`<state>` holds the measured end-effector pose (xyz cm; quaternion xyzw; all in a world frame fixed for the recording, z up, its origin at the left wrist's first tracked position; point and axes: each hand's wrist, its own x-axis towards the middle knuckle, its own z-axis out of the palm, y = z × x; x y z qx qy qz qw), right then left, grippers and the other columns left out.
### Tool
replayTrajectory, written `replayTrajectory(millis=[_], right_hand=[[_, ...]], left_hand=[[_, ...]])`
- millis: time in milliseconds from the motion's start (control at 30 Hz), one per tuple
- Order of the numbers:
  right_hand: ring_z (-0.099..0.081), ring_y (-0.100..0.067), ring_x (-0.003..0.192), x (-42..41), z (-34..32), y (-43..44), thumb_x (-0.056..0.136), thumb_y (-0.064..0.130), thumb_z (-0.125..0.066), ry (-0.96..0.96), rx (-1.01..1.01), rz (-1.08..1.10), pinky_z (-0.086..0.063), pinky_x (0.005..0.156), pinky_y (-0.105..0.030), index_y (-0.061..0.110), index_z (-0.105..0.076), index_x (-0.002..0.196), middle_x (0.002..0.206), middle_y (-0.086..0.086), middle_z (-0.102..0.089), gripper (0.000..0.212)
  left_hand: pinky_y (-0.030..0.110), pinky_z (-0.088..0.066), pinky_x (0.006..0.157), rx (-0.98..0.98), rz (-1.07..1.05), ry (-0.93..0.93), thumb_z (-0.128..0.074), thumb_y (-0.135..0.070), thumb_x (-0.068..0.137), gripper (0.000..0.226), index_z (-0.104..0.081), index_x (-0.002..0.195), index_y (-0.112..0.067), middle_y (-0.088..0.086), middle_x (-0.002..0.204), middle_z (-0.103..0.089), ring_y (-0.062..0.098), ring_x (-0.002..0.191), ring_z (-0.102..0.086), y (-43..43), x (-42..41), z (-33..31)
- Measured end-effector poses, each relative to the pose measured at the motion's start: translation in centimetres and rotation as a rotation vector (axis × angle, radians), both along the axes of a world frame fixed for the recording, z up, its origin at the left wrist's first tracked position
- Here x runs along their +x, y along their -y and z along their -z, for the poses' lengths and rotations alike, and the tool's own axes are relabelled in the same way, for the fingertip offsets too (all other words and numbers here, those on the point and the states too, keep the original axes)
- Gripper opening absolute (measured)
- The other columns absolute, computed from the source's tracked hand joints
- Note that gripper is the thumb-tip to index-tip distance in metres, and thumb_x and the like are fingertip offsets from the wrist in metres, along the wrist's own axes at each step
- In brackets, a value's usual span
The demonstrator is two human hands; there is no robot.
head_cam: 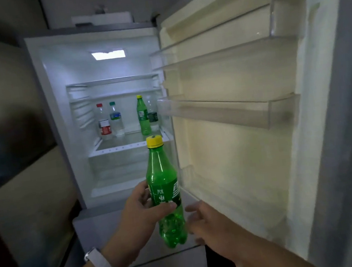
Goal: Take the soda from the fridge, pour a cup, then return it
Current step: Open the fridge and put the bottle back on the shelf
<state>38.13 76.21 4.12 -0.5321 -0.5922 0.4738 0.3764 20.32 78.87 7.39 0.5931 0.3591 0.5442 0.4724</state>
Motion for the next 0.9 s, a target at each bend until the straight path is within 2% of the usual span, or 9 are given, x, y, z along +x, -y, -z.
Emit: replayTrajectory(millis=[100, 200, 267, 400, 500, 600, 800, 900], right_hand=[[-0.066, -0.021, 0.103, -3.5, 0.1, -3.8, 0.060, 0.056, -0.069, -0.005, -0.083, -0.050, -0.055, 0.089, -0.040, 0.031, -0.057, 0.117, 0.112, -0.006, -0.067, 0.063], [-0.069, -0.021, 0.097, -6.6, 0.1, -7.7, 0.050, 0.055, -0.070, -0.062, -0.137, -0.056, -0.056, 0.082, -0.035, 0.027, -0.057, 0.118, 0.110, -0.009, -0.070, 0.075], [-0.066, -0.019, 0.088, -8.3, -0.1, -10.3, 0.051, 0.050, -0.071, -0.112, -0.140, -0.056, -0.054, 0.076, -0.032, 0.023, -0.059, 0.117, 0.108, -0.011, -0.071, 0.072], [-0.066, -0.020, 0.086, -11.6, -0.9, -15.8, 0.055, 0.043, -0.073, -0.162, -0.143, 0.001, -0.052, 0.073, -0.032, 0.019, -0.060, 0.113, 0.101, -0.009, -0.073, 0.064], [-0.066, -0.019, 0.080, -13.9, -1.8, -19.9, 0.070, 0.033, -0.073, -0.220, -0.137, 0.018, -0.051, 0.067, -0.029, 0.016, -0.060, 0.110, 0.092, -0.007, -0.072, 0.045], [-0.068, -0.019, 0.083, -15.7, -2.6, -23.8, 0.085, 0.025, -0.066, -0.228, -0.116, 0.038, -0.052, 0.064, -0.028, 0.016, -0.061, 0.112, 0.101, -0.009, -0.073, 0.029], [-0.060, -0.018, 0.082, -18.4, -4.3, -30.0, 0.090, 0.022, -0.061, -0.202, -0.102, 0.008, -0.053, 0.073, -0.030, 0.012, -0.060, 0.111, 0.097, -0.008, -0.068, 0.023], [-0.061, -0.022, 0.090, -19.3, -5.2, -32.9, 0.090, 0.023, -0.062, -0.175, -0.088, 0.010, -0.054, 0.081, -0.034, 0.014, -0.057, 0.116, 0.112, -0.013, -0.068, 0.029]], left_hand=[[0.025, -0.057, 0.073, 0.000, -0.013, 0.000, -0.079, -0.001, 0.056, 0.061, -0.063, 0.113, -0.015, 0.008, 0.104, -0.074, 0.024, 0.094, -0.072, -2.9, -2.7, -0.3], [0.024, -0.057, 0.072, 0.006, -0.030, 0.001, -0.078, -0.001, 0.055, 0.061, -0.063, 0.113, -0.014, 0.008, 0.103, -0.075, 0.024, 0.093, -0.072, -6.4, -5.1, -0.3], [0.025, -0.056, 0.072, 0.015, -0.040, 0.001, -0.078, -0.002, 0.055, 0.064, -0.062, 0.115, -0.014, 0.007, 0.104, -0.075, 0.023, 0.095, -0.072, -9.0, -6.7, -0.5], [0.030, -0.058, 0.075, 0.016, -0.044, -0.015, -0.081, 0.005, 0.061, 0.060, -0.062, 0.114, -0.018, 0.005, 0.105, -0.074, 0.023, 0.095, -0.072, -14.6, -9.8, -1.6], [0.034, -0.059, 0.077, 0.044, -0.033, -0.041, -0.079, 0.008, 0.067, 0.055, -0.063, 0.112, -0.019, 0.008, 0.106, -0.074, 0.024, 0.094, -0.072, -18.6, -11.9, -2.8], [0.034, -0.060, 0.078, 0.073, -0.035, -0.078, -0.080, 0.003, 0.069, 0.054, -0.062, 0.112, -0.025, 0.004, 0.107, -0.073, 0.019, 0.092, -0.072, -22.5, -13.8, -3.8], [0.034, -0.060, 0.078, 0.097, -0.076, -0.099, -0.080, -0.003, 0.072, 0.054, -0.061, 0.119, -0.020, 0.001, 0.107, -0.073, 0.018, 0.095, -0.071, -28.8, -16.2, -4.9], [0.035, -0.060, 0.078, 0.120, -0.104, -0.103, -0.079, -0.003, 0.072, 0.048, -0.062, 0.114, -0.019, 0.000, 0.103, -0.073, 0.018, 0.094, -0.071, -31.3, -16.9, -5.6]])
